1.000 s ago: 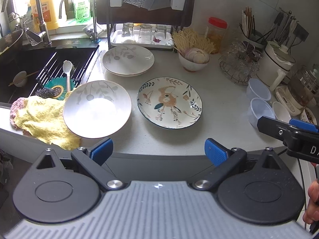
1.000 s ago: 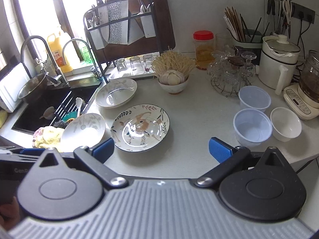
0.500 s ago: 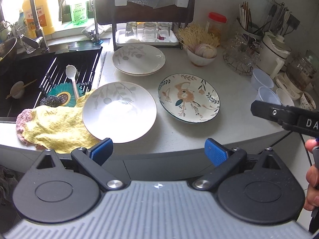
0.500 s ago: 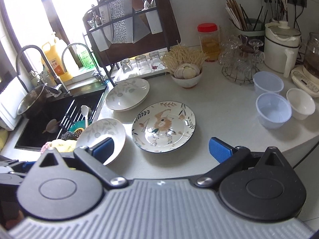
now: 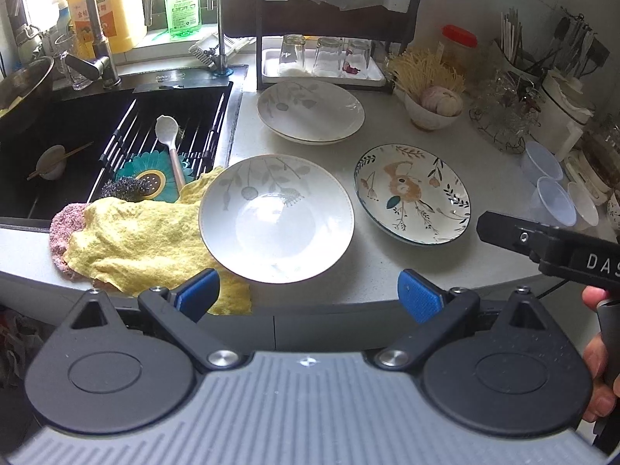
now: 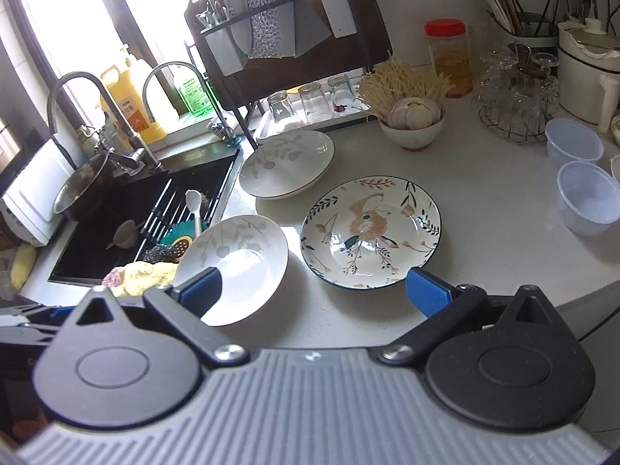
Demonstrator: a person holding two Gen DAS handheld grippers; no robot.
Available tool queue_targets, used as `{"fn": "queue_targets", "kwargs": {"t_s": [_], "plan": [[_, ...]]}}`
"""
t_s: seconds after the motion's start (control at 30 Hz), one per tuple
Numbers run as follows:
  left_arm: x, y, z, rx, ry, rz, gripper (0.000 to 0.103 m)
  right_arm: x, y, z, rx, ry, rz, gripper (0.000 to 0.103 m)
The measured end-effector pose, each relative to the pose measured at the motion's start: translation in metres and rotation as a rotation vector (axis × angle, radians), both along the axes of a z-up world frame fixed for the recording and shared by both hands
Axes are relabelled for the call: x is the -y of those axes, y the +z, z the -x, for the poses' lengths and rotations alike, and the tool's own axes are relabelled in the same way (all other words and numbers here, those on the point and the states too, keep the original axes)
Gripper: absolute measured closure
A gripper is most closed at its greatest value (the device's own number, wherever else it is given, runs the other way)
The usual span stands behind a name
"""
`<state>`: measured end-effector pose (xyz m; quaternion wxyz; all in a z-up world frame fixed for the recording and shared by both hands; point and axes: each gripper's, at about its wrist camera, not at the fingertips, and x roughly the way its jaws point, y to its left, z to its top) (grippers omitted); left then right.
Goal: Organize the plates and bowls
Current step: 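Close the left gripper on the rim of the white leaf bowl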
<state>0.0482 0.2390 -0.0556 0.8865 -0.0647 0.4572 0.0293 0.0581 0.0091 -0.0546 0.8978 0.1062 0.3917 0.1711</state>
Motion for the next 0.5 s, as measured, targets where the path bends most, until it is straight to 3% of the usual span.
{"fn": "queue_targets", "kwargs": {"t_s": [0.2,0.5], "plan": [[-0.027,-0.02,-0.021,-0.034,0.007,0.006,0.003,-0.015,-0.017,-0.014,-0.026,-0.039,0.006,0.0],[-0.069,-0.05,-0.063,-0.094,-0.027,-0.01,0.003,-0.039,-0.053,-0.039,-0.144,-0.081,-0.046,0.0]]}}
